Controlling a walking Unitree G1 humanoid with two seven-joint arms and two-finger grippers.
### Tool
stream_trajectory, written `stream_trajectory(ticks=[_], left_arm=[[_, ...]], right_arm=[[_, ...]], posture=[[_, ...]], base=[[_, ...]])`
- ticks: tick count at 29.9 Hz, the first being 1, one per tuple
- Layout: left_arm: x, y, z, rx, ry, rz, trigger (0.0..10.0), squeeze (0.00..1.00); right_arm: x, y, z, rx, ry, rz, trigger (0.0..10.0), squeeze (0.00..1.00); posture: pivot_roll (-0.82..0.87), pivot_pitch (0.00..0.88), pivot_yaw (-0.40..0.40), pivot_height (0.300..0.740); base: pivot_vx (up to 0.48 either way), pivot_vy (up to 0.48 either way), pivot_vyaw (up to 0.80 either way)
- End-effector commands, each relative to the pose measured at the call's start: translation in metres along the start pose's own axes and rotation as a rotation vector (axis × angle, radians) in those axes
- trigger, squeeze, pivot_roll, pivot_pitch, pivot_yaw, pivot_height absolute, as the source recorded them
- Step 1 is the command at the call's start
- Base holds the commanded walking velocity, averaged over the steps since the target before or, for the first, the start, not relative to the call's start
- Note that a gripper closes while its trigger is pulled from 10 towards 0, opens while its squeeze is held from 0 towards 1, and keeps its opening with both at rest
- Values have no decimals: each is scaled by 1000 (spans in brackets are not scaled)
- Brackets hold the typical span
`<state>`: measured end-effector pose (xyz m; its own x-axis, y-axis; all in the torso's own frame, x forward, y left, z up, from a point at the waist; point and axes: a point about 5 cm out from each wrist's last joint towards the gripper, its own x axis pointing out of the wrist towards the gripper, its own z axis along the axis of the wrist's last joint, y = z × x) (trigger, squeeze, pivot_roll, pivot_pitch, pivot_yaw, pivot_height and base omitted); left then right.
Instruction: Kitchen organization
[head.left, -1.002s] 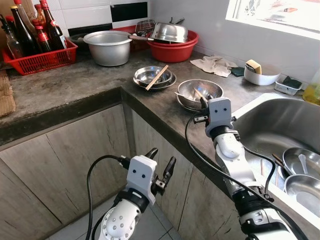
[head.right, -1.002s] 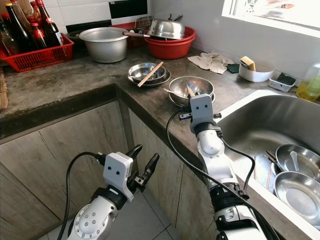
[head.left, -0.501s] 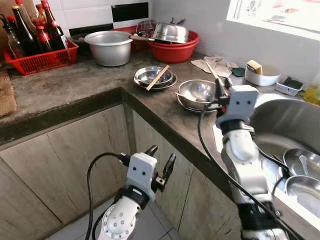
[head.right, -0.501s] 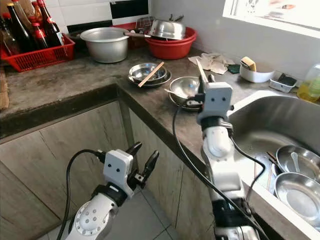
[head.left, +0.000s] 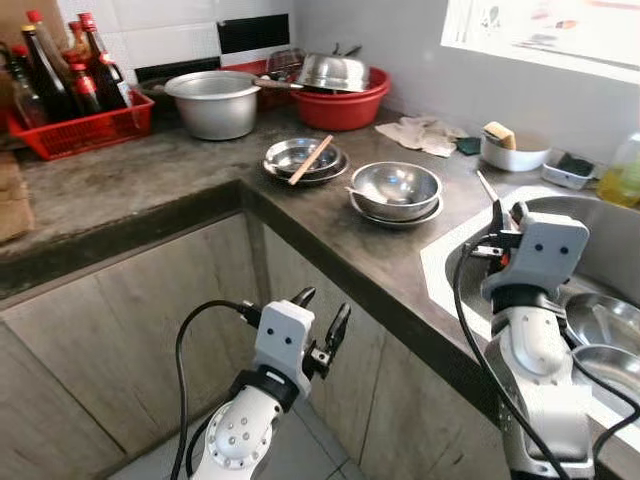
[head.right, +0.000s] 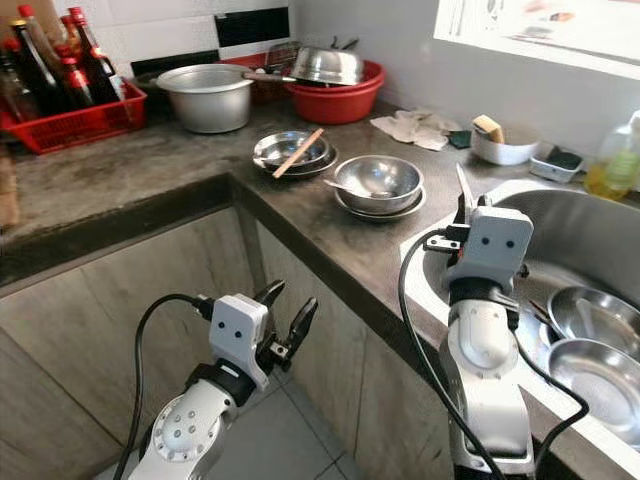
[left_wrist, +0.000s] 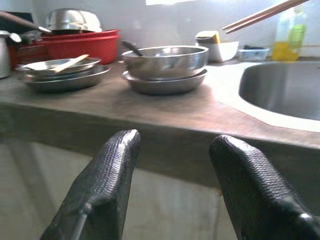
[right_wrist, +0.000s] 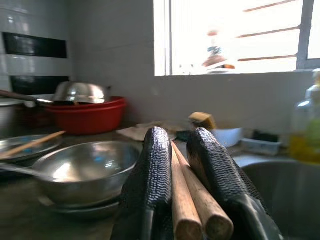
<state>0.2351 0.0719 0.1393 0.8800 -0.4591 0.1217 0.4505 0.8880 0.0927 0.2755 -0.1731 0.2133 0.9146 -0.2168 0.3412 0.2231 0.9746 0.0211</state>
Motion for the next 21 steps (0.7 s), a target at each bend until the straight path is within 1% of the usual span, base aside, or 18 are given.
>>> stream_trajectory(ticks=[1,2,5,7,8,9,10,12,18,21], left_arm=[[2,2,-1,35,11,3,10000,0],[3,3,-2,55,18,-2,10000,0],[2,3,-4,77,21,-8,10000,0],[2,3,-4,76,27,-10,10000,0],[2,3,-4,54,24,-3,10000,0],[2,3,-4,54,24,-3,10000,0],[3,4,-4,40,24,6,10000,0],[3,4,-4,37,26,8,10000,0],[4,7,-3,36,25,30,10000,0],[3,8,-3,36,27,39,10000,0]], right_arm=[[-2,-1,4,-6,-4,-12,10000,0],[-3,-1,4,-7,0,-12,10000,0],[-4,0,4,-7,12,-14,10000,0],[-4,1,5,-7,13,-16,10000,0],[-4,1,4,-10,18,-18,10000,0],[-4,1,4,-10,18,-18,10000,0],[-4,1,3,-11,23,-19,10000,0],[-4,1,3,-11,24,-19,10000,0],[-3,8,2,-7,38,9,10000,0],[-3,16,0,3,62,66,10000,0]], posture=[[24,0,-11,740],[24,0,-11,740],[25,0,-8,740],[23,0,-6,740],[24,0,-5,740],[24,0,-5,740],[24,0,-5,740],[24,0,-5,740],[30,0,-6,740],[34,0,-6,740]], base=[[0,0,-788],[0,0,-788],[90,-324,-796],[270,-394,-800],[289,-379,-788],[289,-379,-788],[315,0,-788],[315,0,-788],[0,0,-779],[0,0,0]])
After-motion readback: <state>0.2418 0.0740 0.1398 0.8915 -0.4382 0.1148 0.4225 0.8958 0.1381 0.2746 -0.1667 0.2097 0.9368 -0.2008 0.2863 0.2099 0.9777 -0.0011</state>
